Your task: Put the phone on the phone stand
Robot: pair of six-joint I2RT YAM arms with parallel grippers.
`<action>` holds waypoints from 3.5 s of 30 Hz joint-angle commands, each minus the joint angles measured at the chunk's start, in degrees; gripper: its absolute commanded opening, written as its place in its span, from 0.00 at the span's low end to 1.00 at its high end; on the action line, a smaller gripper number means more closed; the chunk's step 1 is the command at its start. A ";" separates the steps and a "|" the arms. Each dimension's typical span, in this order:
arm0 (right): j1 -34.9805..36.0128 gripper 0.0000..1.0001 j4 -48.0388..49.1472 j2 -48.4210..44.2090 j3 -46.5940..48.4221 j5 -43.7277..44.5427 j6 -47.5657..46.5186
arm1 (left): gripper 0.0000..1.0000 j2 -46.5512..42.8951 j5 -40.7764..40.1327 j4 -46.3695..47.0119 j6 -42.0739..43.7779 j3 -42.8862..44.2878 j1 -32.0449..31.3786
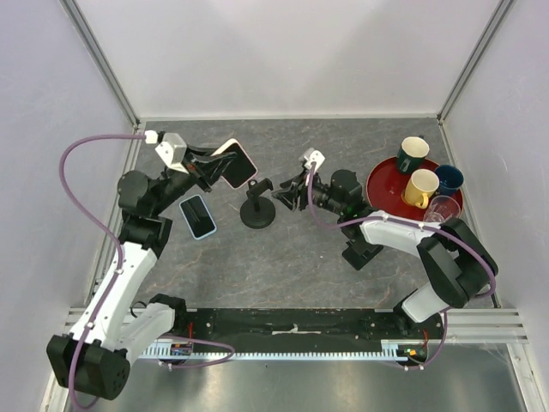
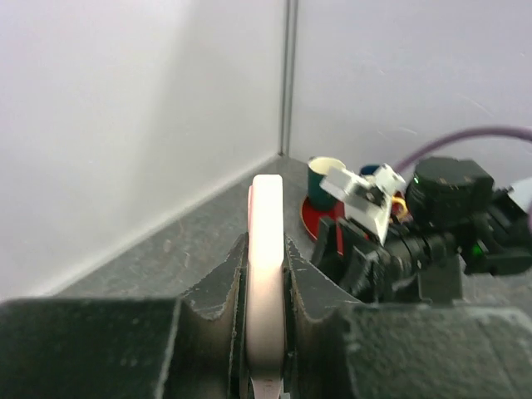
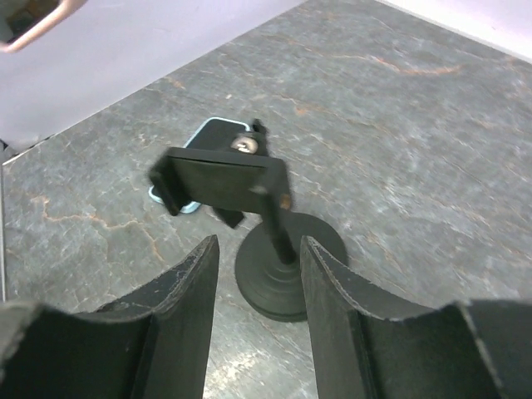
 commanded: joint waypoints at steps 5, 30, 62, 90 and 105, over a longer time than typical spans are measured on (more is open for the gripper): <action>4.46 0.47 9.44 -1.32 -1.88 9.02 -5.47 | 0.02 -0.98 -4.64 6.27 -2.33 -1.25 1.94; 5.60 0.41 8.57 1.93 0.84 9.55 -6.62 | 0.02 2.10 0.98 10.58 -9.37 -1.43 3.00; 6.21 0.00 5.94 5.62 5.85 9.29 -6.97 | 0.02 5.17 4.67 13.91 -13.49 -1.69 3.17; -1.61 0.00 -1.72 7.47 8.84 -23.06 -3.63 | 0.02 20.11 22.78 29.80 -13.41 -0.63 -8.42; -1.61 0.00 -1.54 7.99 8.93 -24.20 -3.54 | 0.02 23.02 20.67 30.36 -0.15 -4.50 -9.92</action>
